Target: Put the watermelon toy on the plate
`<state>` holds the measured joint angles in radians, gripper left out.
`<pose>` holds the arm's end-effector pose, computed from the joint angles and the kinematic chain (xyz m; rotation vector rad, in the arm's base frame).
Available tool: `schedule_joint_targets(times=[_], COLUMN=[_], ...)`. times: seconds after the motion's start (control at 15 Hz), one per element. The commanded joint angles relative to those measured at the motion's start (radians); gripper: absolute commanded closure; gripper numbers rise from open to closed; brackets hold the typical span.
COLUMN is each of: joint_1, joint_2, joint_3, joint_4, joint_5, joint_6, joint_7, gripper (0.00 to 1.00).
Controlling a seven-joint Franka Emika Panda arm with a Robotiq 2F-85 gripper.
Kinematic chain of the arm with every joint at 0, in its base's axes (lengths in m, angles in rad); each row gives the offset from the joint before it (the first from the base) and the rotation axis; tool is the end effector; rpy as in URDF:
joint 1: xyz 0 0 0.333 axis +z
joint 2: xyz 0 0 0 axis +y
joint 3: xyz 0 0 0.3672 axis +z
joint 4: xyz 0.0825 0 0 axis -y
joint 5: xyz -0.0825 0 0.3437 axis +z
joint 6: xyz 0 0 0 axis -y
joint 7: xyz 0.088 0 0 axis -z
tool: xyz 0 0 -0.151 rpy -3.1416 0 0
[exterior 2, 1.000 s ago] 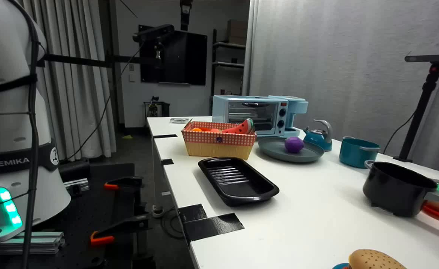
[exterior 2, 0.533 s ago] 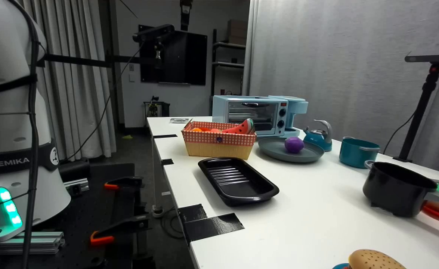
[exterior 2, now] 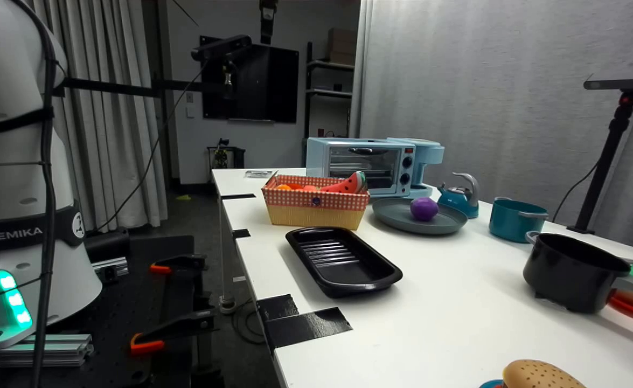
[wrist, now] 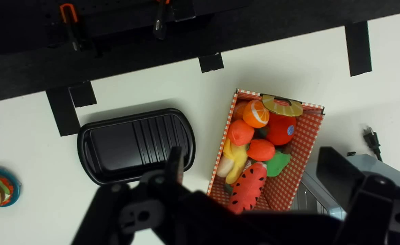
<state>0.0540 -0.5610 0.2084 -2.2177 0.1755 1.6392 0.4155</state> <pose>0.2916 0.1232 0.5828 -3.0725 0.3085 0.0703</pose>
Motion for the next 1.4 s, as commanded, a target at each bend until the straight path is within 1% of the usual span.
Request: schedule_joint_targets(times=[0.0, 0.8, 1.33], joint_1=[0.001, 0.001, -0.001], joint_2=[0.001, 0.001, 0.027], joint_3=[-0.001, -0.001, -0.001], joint_4=[0.002, 0.002, -0.011], joint_5=[-0.001, -0.001, -0.012], joint_6=[-0.002, -0.002, 0.011], joint_7=[0.000, 0.000, -0.009], gripper=[0.00, 0.00, 0.00])
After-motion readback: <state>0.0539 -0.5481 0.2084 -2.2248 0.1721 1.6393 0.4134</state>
